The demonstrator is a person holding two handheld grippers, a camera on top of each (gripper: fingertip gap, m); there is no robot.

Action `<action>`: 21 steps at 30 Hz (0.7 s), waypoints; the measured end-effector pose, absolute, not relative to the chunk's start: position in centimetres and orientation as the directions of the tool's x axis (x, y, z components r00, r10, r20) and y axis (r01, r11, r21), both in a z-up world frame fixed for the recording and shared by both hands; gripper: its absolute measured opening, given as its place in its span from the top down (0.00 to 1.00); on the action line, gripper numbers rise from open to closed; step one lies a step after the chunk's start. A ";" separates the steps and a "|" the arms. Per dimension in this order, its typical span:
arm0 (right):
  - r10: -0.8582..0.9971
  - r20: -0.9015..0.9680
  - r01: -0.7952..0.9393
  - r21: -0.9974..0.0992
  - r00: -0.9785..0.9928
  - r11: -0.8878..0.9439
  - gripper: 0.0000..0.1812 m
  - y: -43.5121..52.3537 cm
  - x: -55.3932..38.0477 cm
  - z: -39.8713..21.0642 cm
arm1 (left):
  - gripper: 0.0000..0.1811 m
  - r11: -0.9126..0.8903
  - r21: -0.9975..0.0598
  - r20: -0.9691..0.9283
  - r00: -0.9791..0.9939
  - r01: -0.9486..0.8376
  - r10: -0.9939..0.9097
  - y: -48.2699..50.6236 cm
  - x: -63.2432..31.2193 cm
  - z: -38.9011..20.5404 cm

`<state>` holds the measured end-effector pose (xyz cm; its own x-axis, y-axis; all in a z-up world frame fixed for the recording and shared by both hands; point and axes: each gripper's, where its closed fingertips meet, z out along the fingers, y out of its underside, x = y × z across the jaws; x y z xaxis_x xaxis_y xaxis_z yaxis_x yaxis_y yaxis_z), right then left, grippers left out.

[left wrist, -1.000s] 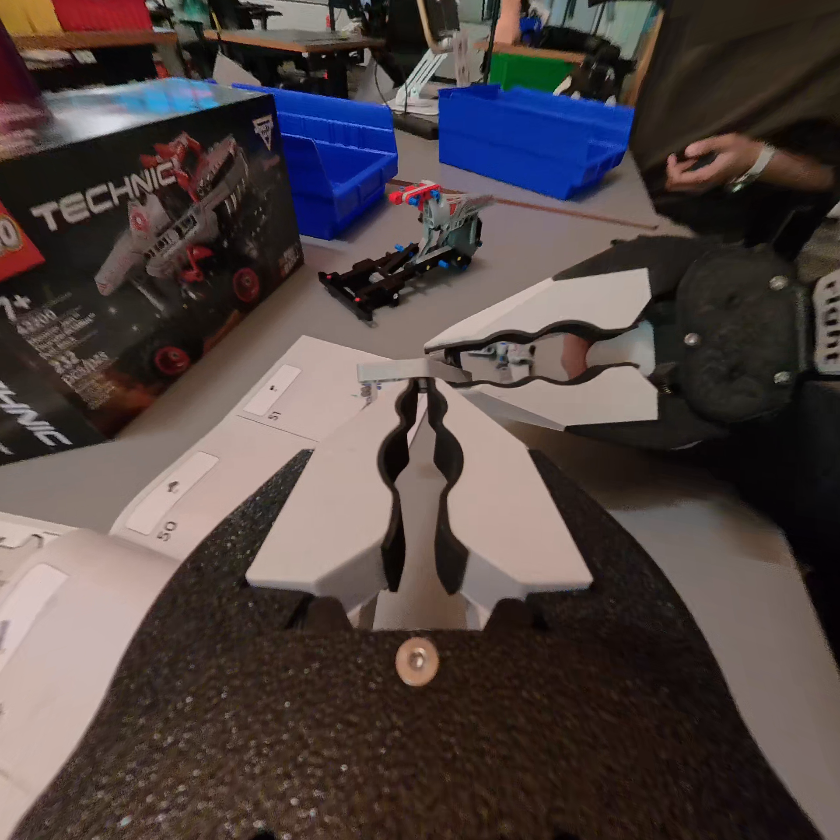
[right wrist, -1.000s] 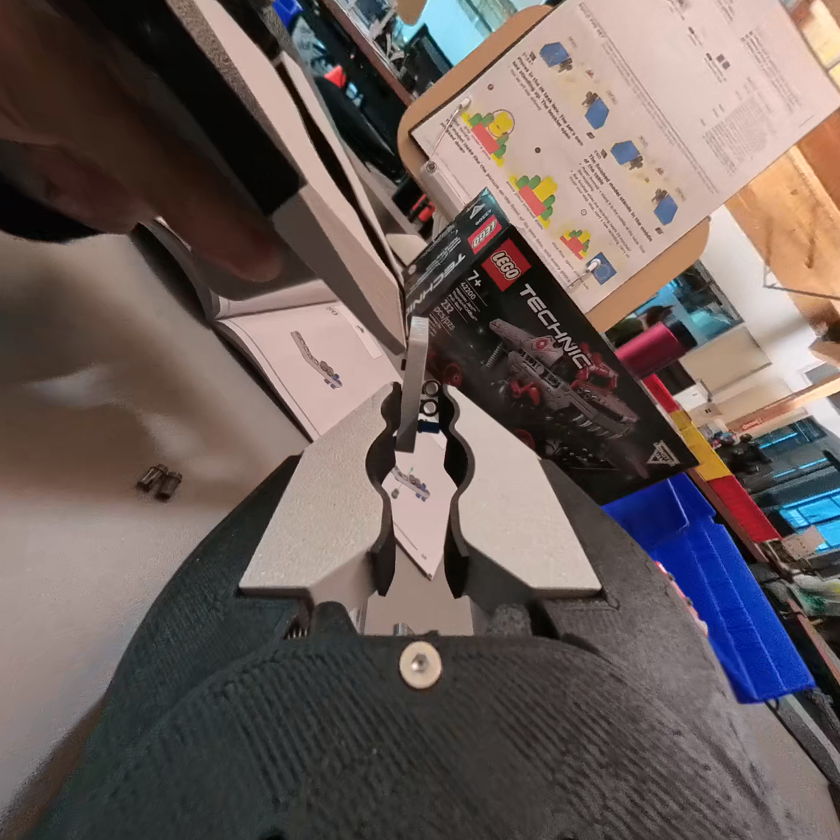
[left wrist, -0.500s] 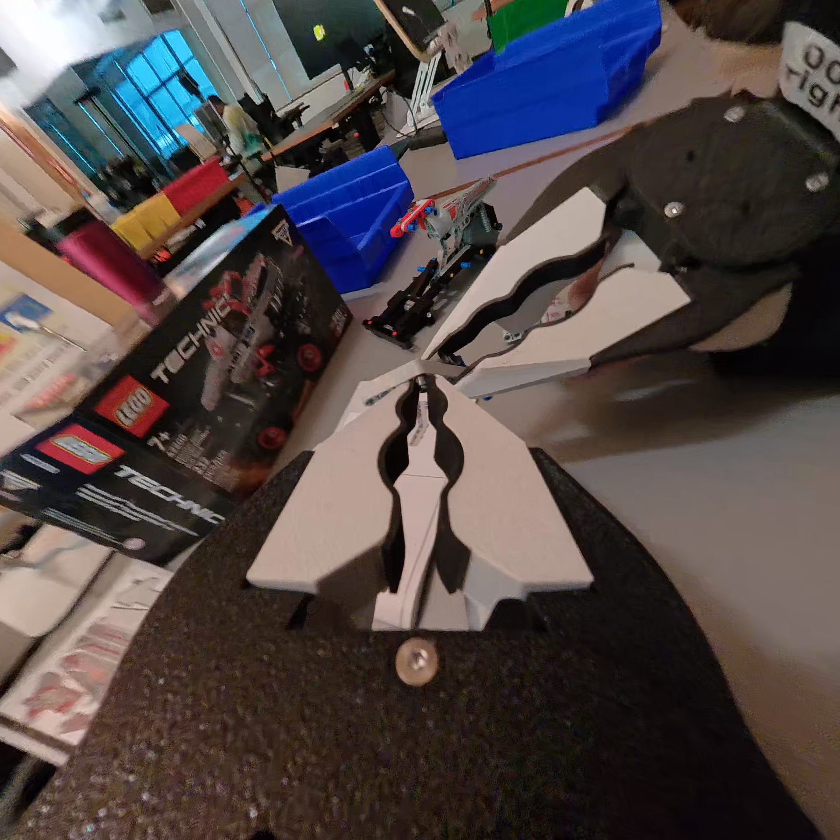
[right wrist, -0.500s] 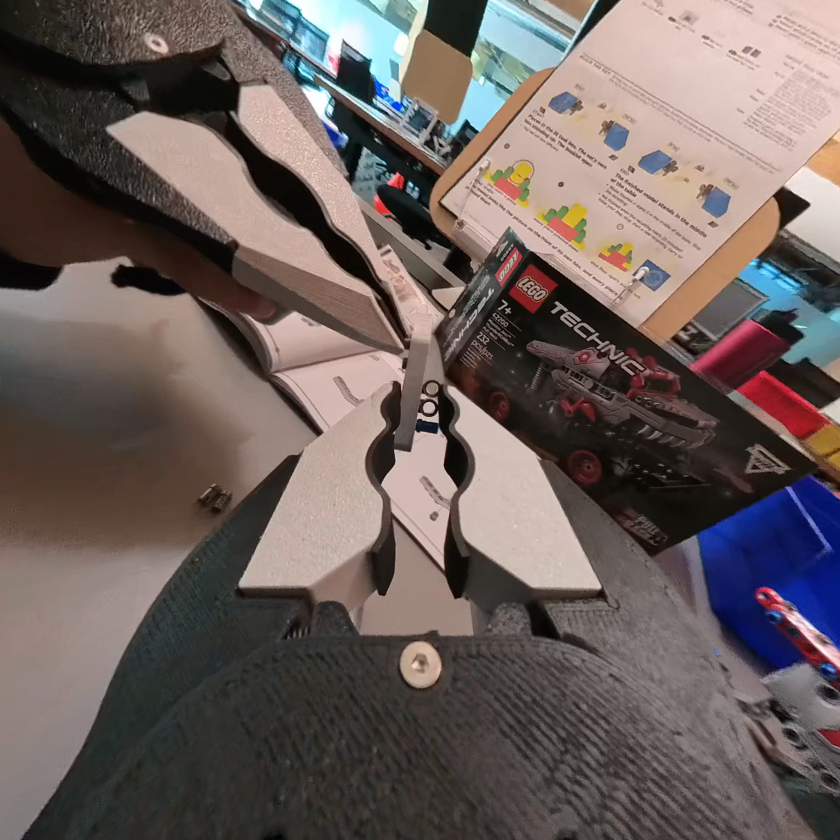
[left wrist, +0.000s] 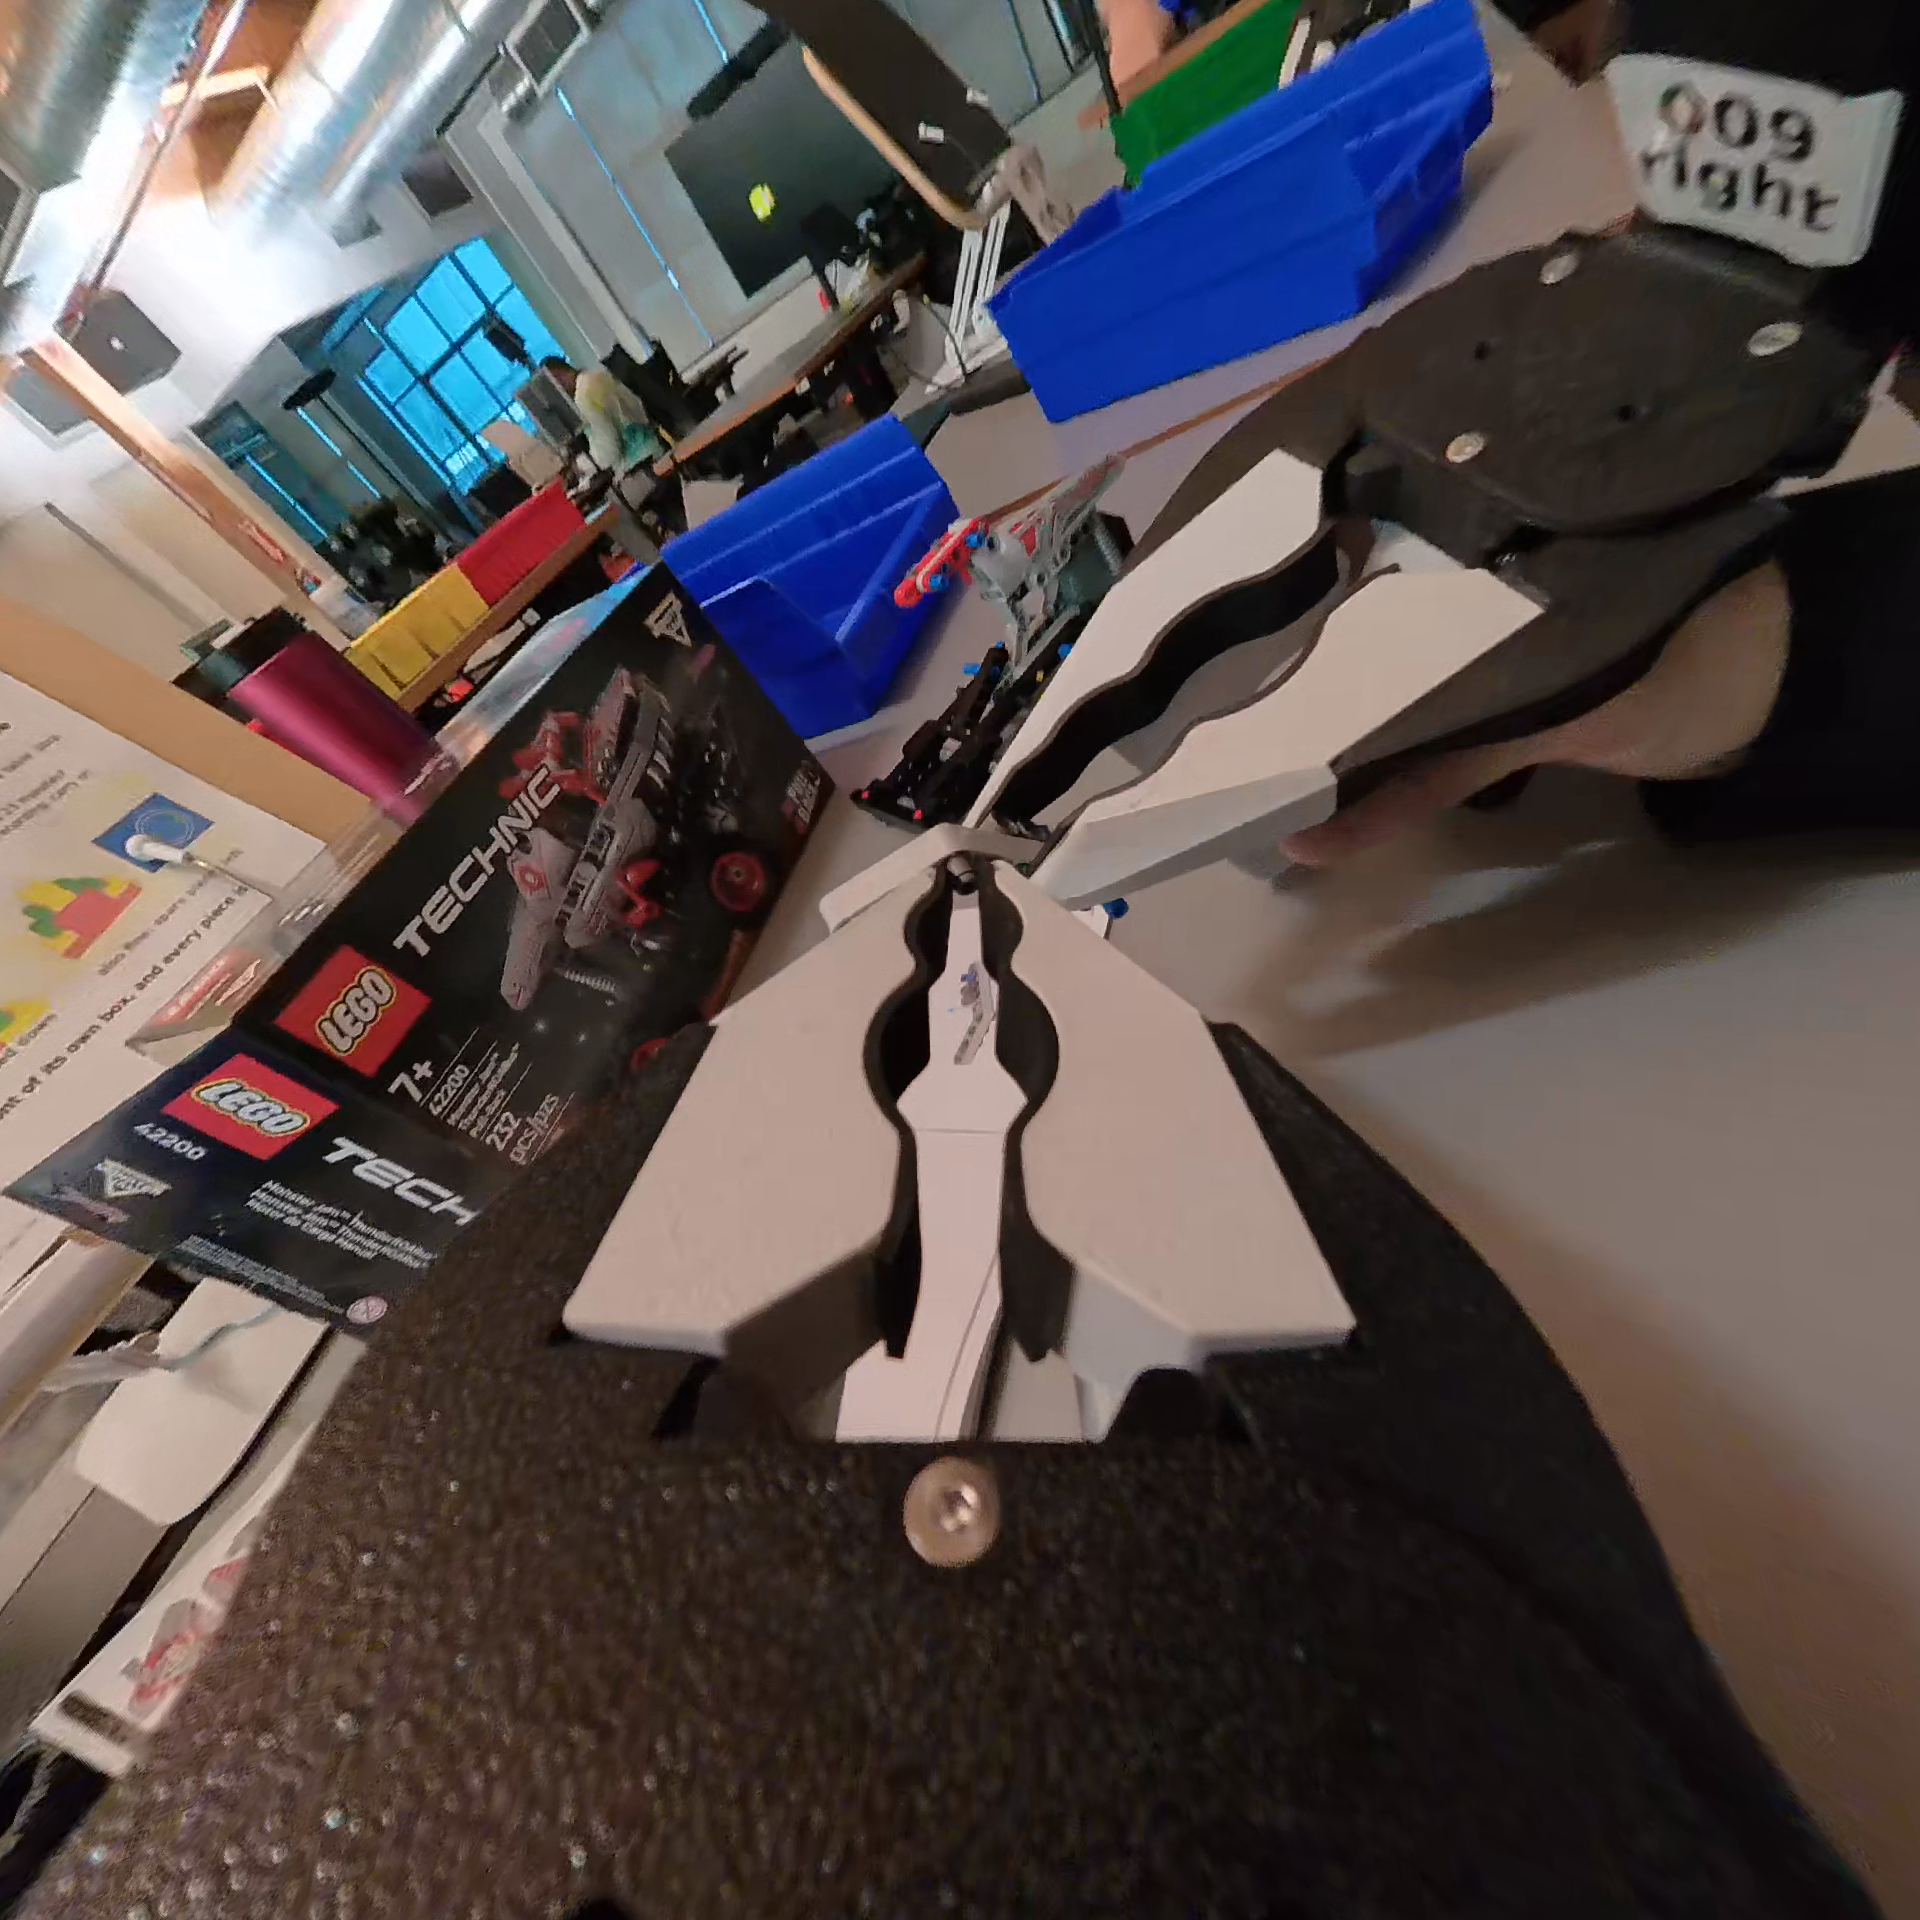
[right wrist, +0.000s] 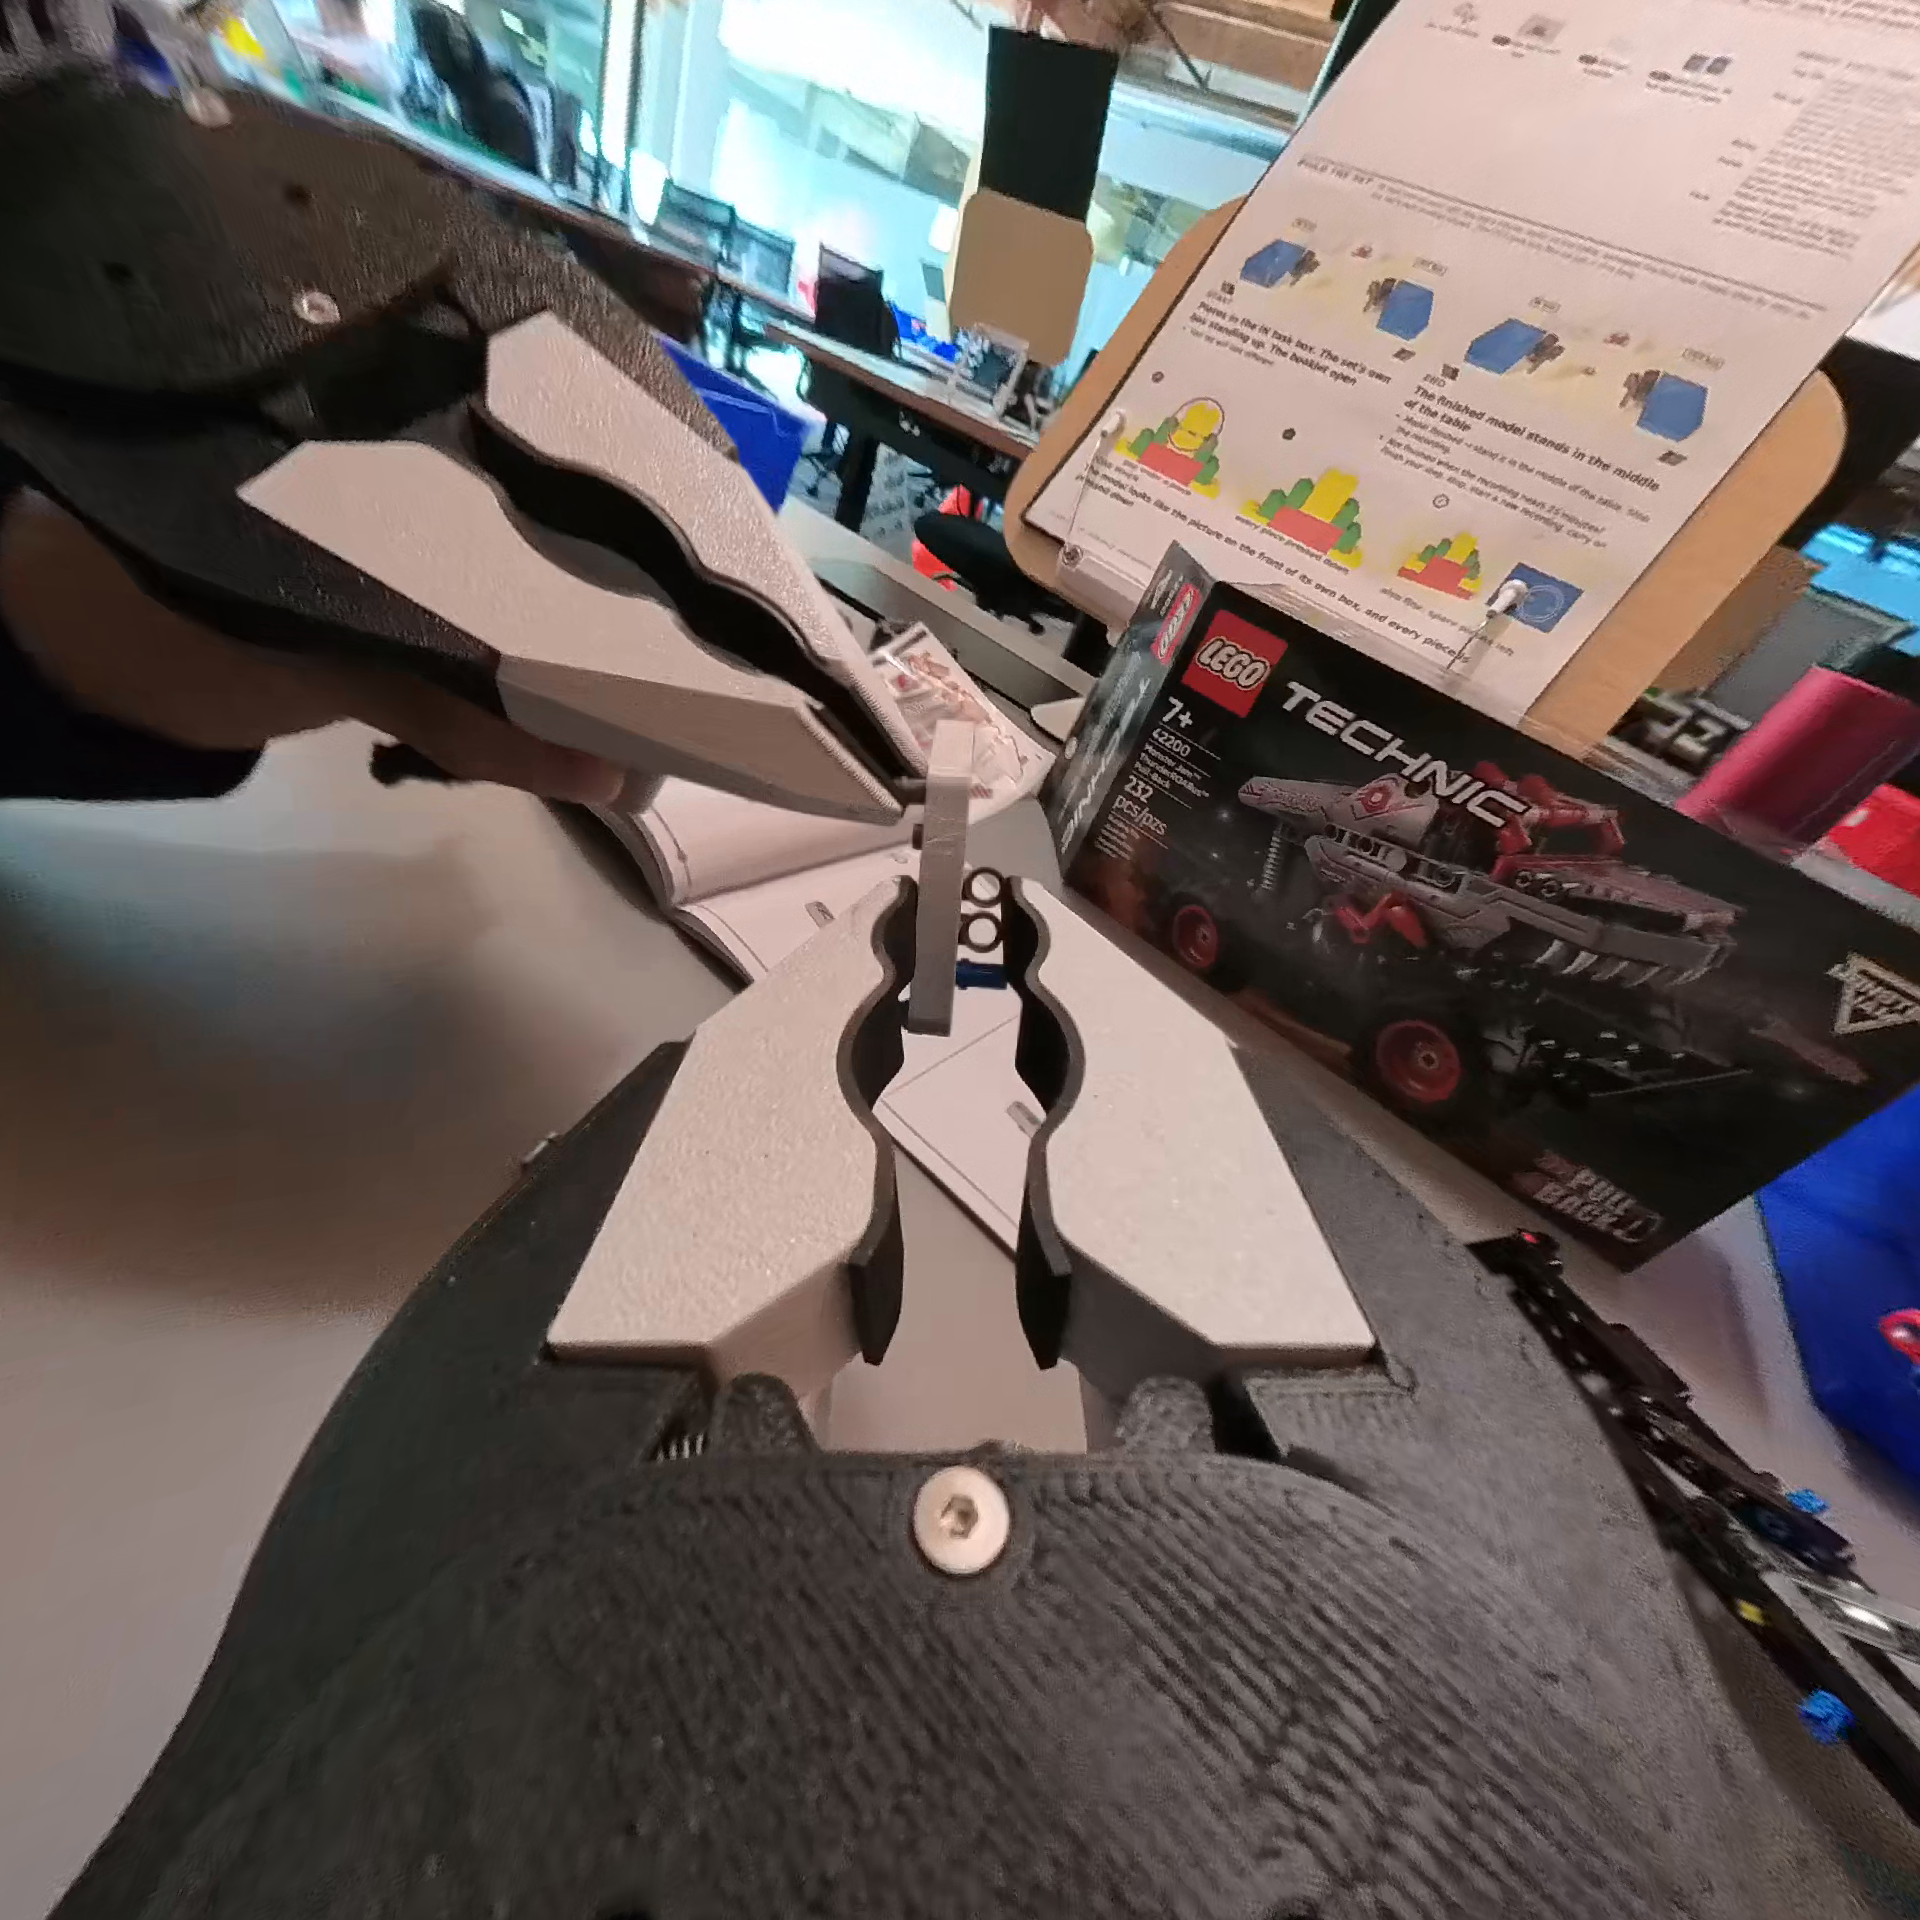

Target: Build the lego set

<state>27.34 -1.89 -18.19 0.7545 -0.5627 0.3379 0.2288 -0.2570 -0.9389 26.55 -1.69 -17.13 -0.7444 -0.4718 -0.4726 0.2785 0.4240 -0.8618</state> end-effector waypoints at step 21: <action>-0.228 0.471 0.359 -0.844 0.852 -0.399 0.92 -1.0 24.2 -21.5 | 0.84 0.533 -0.755 -0.528 -0.837 0.382 -0.147 -1.2 23.4 -20.4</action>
<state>24.17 -1.01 -21.52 0.8525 -0.2276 0.4706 0.3592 -0.3990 -0.8437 23.43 -1.18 -20.38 -0.8367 -0.1471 -0.5275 0.3821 0.5333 -0.7547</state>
